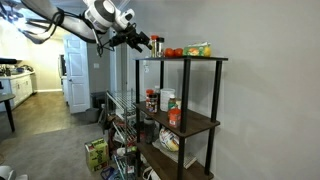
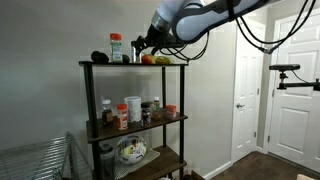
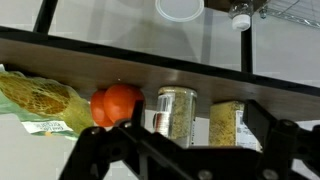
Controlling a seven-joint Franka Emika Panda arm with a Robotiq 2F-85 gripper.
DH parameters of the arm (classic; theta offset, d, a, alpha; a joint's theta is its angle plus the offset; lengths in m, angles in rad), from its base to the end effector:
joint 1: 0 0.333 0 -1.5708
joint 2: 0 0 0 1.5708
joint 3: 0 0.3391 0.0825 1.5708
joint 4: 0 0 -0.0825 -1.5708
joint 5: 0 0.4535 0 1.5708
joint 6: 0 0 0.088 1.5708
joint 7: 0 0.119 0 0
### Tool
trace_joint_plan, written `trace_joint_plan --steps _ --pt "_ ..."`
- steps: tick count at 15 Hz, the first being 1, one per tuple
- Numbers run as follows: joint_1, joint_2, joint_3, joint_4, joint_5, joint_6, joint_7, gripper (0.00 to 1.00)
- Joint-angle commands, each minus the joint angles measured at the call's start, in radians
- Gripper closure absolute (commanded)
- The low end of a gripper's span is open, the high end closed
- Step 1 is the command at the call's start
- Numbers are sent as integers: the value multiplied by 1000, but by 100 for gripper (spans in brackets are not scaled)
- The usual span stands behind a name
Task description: Take the spice bottle off of the top and place it on the second shelf
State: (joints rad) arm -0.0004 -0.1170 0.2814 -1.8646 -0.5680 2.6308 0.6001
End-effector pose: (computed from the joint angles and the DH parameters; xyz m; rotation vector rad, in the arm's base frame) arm 0.6211 0.1997 0.6670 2.6888 0.0891 1.4345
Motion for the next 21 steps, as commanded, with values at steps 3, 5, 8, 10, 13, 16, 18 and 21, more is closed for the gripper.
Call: trace_joint_plan --steps 3,5,8,10,13,16,18,21 --pt "-8 111 6 129 -120 56 103 0" --pt "-2 140 4 169 -156 60 141 0" --pt "10 181 3 219 -200 58 180 0" --pt "18 211 2 251 -228 56 204 0" --pt "27 245 -8 290 -284 50 260 0" --pt "31 271 -16 324 -348 43 321 0" --pt "35 284 -25 345 -404 33 373 0" --pt "38 294 -31 363 -471 23 448 0"
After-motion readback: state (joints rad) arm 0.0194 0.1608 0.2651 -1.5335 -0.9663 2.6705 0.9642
